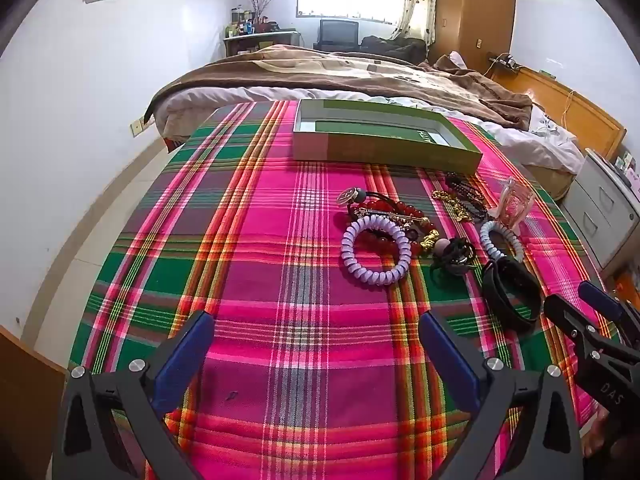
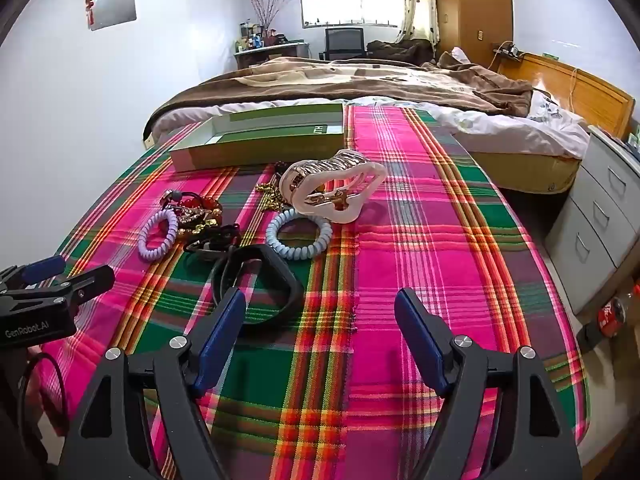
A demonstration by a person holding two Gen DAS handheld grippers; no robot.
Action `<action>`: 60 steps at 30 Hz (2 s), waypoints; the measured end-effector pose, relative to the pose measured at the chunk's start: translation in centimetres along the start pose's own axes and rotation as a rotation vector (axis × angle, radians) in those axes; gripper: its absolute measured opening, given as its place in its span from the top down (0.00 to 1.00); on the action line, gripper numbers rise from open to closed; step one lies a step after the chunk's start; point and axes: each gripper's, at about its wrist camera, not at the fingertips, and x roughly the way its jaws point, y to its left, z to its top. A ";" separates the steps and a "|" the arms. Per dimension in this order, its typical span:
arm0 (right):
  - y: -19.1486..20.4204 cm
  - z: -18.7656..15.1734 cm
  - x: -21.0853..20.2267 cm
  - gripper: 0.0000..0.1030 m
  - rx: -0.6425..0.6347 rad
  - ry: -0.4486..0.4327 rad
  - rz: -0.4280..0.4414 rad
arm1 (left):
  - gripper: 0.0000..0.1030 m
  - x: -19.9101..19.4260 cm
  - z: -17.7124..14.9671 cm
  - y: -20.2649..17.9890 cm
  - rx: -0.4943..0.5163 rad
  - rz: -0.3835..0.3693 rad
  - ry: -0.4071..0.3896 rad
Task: Organize jewelry
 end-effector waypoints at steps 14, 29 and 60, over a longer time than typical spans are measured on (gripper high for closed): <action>0.3 0.1 -0.4 0.25 -0.001 -0.008 0.006 | 0.00 -0.4 -0.4 0.3 -0.009 0.014 -0.002; 0.8 -0.1 -0.6 0.25 -0.012 -0.007 0.019 | 0.00 -0.4 -0.4 0.5 -0.011 0.018 0.012; 1.0 -0.2 -0.5 0.25 -0.015 -0.008 0.017 | 0.00 -0.5 -0.6 0.6 -0.007 0.029 0.018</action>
